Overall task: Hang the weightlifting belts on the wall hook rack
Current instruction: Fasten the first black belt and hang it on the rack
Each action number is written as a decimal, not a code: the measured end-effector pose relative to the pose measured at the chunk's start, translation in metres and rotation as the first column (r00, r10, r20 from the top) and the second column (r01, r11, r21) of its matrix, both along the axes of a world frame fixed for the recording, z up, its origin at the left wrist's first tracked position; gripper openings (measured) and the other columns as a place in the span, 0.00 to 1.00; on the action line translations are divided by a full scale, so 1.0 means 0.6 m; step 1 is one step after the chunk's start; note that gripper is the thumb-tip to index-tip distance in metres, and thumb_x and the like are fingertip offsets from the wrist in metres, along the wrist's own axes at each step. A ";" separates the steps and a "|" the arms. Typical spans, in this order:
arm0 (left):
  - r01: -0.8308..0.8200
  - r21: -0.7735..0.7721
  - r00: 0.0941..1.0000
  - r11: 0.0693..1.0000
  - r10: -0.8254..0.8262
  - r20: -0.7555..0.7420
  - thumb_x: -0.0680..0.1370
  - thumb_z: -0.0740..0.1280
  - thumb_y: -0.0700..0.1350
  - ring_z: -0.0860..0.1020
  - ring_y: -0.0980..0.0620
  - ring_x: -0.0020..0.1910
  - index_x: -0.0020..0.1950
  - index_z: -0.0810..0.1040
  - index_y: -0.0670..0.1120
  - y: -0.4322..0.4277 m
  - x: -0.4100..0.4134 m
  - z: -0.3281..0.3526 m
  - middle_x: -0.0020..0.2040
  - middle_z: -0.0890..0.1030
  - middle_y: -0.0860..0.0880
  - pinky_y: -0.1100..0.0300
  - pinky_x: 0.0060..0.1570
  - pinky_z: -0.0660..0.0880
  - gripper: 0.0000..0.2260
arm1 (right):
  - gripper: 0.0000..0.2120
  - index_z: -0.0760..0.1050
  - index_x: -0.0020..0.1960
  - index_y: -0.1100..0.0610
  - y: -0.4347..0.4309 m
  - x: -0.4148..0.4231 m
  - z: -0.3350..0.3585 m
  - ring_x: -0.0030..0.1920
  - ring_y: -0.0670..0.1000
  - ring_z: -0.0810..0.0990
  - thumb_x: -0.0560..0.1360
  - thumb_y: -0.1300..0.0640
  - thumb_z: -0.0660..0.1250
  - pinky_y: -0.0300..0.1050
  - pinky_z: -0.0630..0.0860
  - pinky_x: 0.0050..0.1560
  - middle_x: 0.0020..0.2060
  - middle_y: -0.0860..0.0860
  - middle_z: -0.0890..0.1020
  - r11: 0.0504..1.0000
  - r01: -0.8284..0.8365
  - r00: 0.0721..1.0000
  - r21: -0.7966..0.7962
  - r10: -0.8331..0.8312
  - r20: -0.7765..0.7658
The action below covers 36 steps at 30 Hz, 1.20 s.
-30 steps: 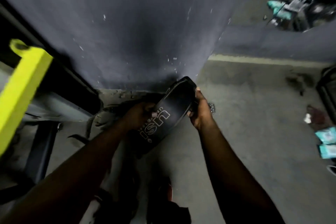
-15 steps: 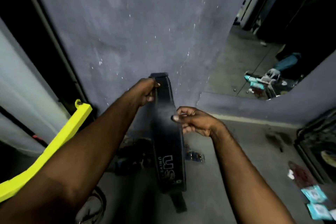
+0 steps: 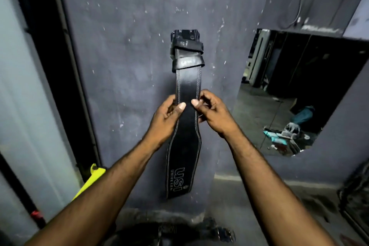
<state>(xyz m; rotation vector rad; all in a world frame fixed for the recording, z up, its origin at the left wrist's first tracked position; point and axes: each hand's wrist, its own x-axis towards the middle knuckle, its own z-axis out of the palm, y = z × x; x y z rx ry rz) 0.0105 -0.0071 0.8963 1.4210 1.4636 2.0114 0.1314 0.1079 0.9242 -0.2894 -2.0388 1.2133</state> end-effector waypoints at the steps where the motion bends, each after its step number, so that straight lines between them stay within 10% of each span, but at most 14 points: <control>1: -0.007 0.051 1.000 0.999 0.006 0.021 0.82 0.63 0.38 0.80 0.53 0.53 0.65 0.77 0.47 -0.004 -0.001 0.010 0.56 0.82 0.46 0.57 0.59 0.77 0.12 | 0.06 0.72 0.45 0.53 -0.006 -0.008 0.018 0.35 0.43 0.73 0.80 0.60 0.66 0.42 0.78 0.31 0.36 0.49 0.70 1.000 -0.009 0.999 0.019 0.010 -0.033; 5: -0.145 0.178 0.988 0.973 0.133 0.078 0.81 0.62 0.34 0.81 0.55 0.49 0.63 0.76 0.36 -0.001 -0.025 0.071 0.52 0.83 0.46 0.60 0.55 0.77 0.11 | 0.07 0.73 0.53 0.57 -0.028 -0.039 0.008 0.39 0.50 0.72 0.79 0.55 0.68 0.46 0.75 0.41 0.40 0.52 0.73 0.998 -0.006 0.998 0.065 0.011 -0.069; 8: -0.155 0.222 0.987 0.963 0.158 0.007 0.82 0.62 0.37 0.79 0.59 0.47 0.60 0.76 0.40 -0.002 -0.045 0.119 0.50 0.82 0.50 0.63 0.52 0.76 0.08 | 0.04 0.72 0.47 0.54 -0.041 -0.052 -0.009 0.39 0.42 0.70 0.80 0.58 0.66 0.37 0.70 0.42 0.37 0.46 0.73 0.986 0.033 0.997 0.162 -0.020 -0.080; 13: -0.081 0.141 0.996 0.987 0.086 -0.026 0.82 0.62 0.37 0.81 0.52 0.54 0.65 0.72 0.47 -0.013 -0.071 0.153 0.57 0.82 0.44 0.57 0.57 0.78 0.13 | 0.11 0.75 0.50 0.59 -0.034 -0.078 0.049 0.41 0.47 0.75 0.78 0.51 0.67 0.48 0.75 0.44 0.41 0.57 0.79 0.968 0.110 0.989 0.225 -0.083 -0.125; 19: -0.158 0.224 0.987 0.962 0.153 0.039 0.79 0.64 0.33 0.80 0.53 0.52 0.64 0.73 0.41 -0.007 -0.081 0.185 0.55 0.81 0.45 0.55 0.59 0.76 0.14 | 0.09 0.75 0.56 0.61 -0.054 -0.093 -0.008 0.49 0.48 0.81 0.81 0.56 0.65 0.50 0.79 0.53 0.48 0.54 0.83 1.000 0.030 0.990 -0.003 -0.031 -0.136; 24: -0.064 0.141 0.997 0.988 0.070 -0.035 0.81 0.63 0.34 0.80 0.56 0.51 0.69 0.67 0.42 -0.001 -0.115 0.205 0.57 0.80 0.46 0.61 0.54 0.77 0.18 | 0.15 0.73 0.46 0.62 -0.043 -0.111 0.037 0.39 0.48 0.74 0.78 0.49 0.67 0.50 0.73 0.40 0.37 0.53 0.77 0.992 0.123 0.969 0.021 -0.116 -0.217; 29: -0.196 0.168 0.980 0.966 0.195 0.025 0.79 0.64 0.32 0.82 0.54 0.47 0.67 0.69 0.38 0.010 -0.129 0.212 0.53 0.82 0.42 0.56 0.52 0.79 0.17 | 0.13 0.73 0.60 0.54 -0.043 -0.121 0.003 0.55 0.52 0.84 0.79 0.50 0.68 0.54 0.81 0.58 0.54 0.51 0.84 0.987 -0.013 0.996 -0.159 -0.003 -0.095; 36: -0.239 0.174 0.971 0.955 0.240 0.013 0.78 0.65 0.32 0.81 0.54 0.48 0.69 0.70 0.39 0.014 -0.140 0.207 0.57 0.83 0.39 0.58 0.53 0.79 0.20 | 0.16 0.72 0.61 0.45 -0.053 -0.138 -0.033 0.54 0.46 0.84 0.76 0.43 0.68 0.53 0.80 0.59 0.52 0.44 0.85 0.975 0.193 0.978 -0.106 -0.200 -0.055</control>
